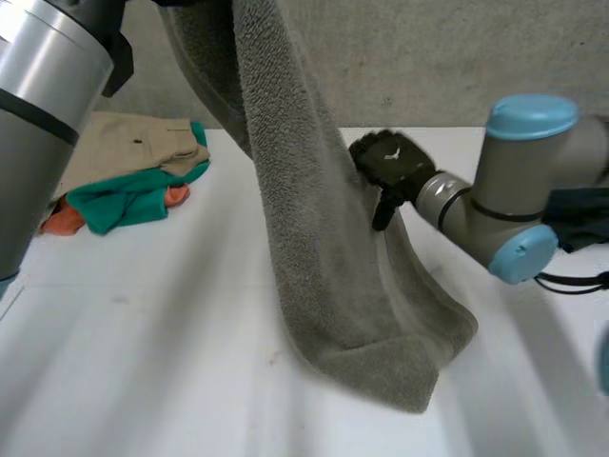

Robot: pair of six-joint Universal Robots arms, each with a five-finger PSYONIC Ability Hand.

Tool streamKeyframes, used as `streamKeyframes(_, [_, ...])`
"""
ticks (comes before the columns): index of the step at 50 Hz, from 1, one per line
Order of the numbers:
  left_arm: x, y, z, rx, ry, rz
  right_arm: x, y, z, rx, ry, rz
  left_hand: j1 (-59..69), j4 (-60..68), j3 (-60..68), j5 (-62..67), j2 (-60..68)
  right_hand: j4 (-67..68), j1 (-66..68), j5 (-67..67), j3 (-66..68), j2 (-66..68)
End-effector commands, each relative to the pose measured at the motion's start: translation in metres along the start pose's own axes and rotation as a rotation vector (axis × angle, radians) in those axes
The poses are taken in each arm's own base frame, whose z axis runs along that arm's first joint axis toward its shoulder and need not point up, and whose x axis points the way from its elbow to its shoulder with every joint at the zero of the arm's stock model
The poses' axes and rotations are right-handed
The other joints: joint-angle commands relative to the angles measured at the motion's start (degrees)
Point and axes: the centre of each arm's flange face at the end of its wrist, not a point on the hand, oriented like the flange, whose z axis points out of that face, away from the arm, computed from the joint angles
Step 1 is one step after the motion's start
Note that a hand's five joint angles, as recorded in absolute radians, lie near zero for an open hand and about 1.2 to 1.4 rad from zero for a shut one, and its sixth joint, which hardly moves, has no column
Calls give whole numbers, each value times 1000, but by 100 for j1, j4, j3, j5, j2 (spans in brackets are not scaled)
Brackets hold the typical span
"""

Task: Fold the laundry.

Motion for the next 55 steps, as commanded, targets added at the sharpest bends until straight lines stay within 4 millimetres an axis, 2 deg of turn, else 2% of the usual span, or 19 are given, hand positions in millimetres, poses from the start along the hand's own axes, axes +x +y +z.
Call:
streamKeyframes(1, [-3,-5,-2,15,3,13,1,38,37,-74,-1,53,1274,1122,1153,1437,1126,6655,6550,6611,6671,6597])
streamKeyframes(3, [-6,-2,-1,10,-6,20,29,11,38,-15,154,29,1274,1122,1153,1437,1126,6655,6550,6611,6671,6597])
streamKeyframes(6, [-20,21,9,-21,-38,54,60,-20,31,48,335,31,1274,1122,1153,1437,1126,6655,6550,6611,6671,6597])
streamKeyframes(7, [-26,28,12,-28,-51,69,79,-47,22,119,438,31,1274,1122,1153,1437,1126,6655,6550,6611,6671,6597])
streamKeyframes(9, [-49,43,23,-35,-100,122,97,-76,11,213,510,16,1274,1122,1153,1437,1126,6655,6550,6611,6671,6597])
streamKeyframes(10, [-56,47,26,-36,-115,136,113,-103,-1,310,561,2,1274,1122,1153,1437,1126,6655,6550,6611,6671,6597])
streamKeyframes(13, [-80,63,42,-20,-166,176,132,-138,-21,428,625,-29,1274,1122,1153,1437,1126,6655,6550,6611,6671,6597])
streamKeyframes(14, [-84,64,47,-8,-177,185,144,-160,-38,496,668,-48,1274,1122,1153,1437,1126,6655,6550,6611,6671,6597])
streamKeyframes(18, [-102,68,65,38,-250,208,164,-190,-71,585,750,-78,1274,1122,1153,1437,1126,6655,6550,6611,6671,6597])
streamKeyframes(22, [-115,76,76,75,-312,221,170,-201,-88,605,769,-95,1274,1122,1153,1437,1126,6655,6550,6611,6671,6597])
streamKeyframes(25, [-121,88,76,76,-327,226,168,-192,-89,557,761,-89,1274,1122,1153,1437,1126,6655,6550,6611,6671,6597])
streamKeyframes(29, [-117,116,64,-3,-318,210,161,-150,-77,405,698,-61,1274,1122,1153,1437,1126,6655,6550,6611,6671,6597])
streamKeyframes(30, [-115,123,60,-27,-314,204,158,-129,-72,343,662,-51,1274,1122,1153,1437,1126,6655,6550,6611,6671,6597])
streamKeyframes(37, [-88,192,2,-298,-272,139,140,-39,-66,73,518,-26,1274,1122,1153,1437,1126,6655,6550,6611,6671,6597])
streamKeyframes(38, [-80,207,-16,-367,-260,121,131,-18,-68,4,482,-32,1274,1122,1153,1437,1126,6655,6550,6611,6671,6597])
streamKeyframes(43, [-53,236,-66,-547,-213,68,101,40,-78,-197,388,-69,1274,1122,1153,1437,1126,6655,6550,6611,6671,6597])
streamKeyframes(45, [-45,241,-83,-604,-193,55,85,63,-86,-288,342,-87,1274,1122,1153,1437,1126,6655,6550,6611,6671,6597])
streamKeyframes(48, [-26,242,-117,-732,-139,60,70,78,-99,-378,286,-113,1274,1122,1153,1437,1126,6655,6550,6611,6671,6597])
streamKeyframes(55, [-5,191,-175,-1001,48,224,35,62,-178,-670,84,-192,1274,1122,1153,1437,1126,6655,6550,6611,6671,6597])
